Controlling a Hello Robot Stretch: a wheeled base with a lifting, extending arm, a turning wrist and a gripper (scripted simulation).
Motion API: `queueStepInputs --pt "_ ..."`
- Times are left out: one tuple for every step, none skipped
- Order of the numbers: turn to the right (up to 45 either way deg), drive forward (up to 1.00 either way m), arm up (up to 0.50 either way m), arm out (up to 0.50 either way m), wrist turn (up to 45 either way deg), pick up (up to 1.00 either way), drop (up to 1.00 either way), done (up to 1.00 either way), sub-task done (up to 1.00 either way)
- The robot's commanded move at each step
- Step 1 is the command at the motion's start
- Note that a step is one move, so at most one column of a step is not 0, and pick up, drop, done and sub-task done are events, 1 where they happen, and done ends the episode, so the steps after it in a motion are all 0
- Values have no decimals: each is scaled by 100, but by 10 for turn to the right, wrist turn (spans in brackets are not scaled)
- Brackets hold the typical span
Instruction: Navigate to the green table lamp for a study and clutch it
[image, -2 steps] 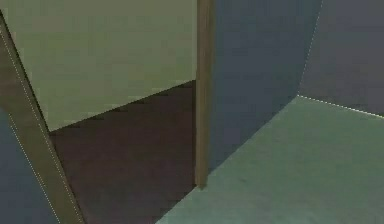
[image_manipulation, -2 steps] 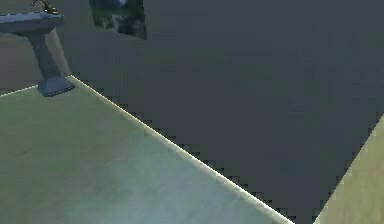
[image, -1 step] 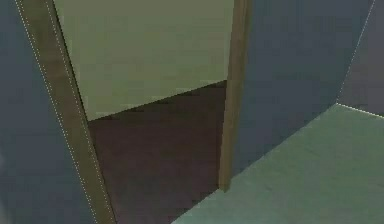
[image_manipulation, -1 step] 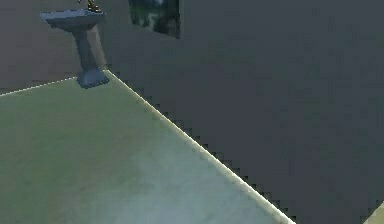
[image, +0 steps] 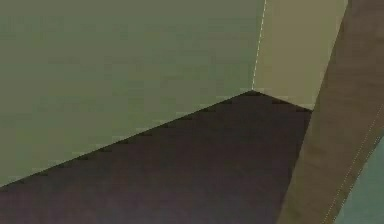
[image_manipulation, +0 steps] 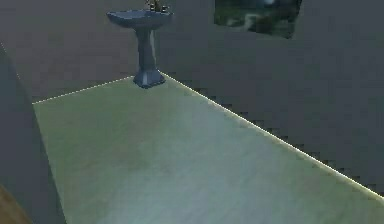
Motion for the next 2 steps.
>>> queueStepInputs --pt "-390 0 0 0 0 0 0 0 0" --pt "0 70 0 0 0 0 0 0 0"
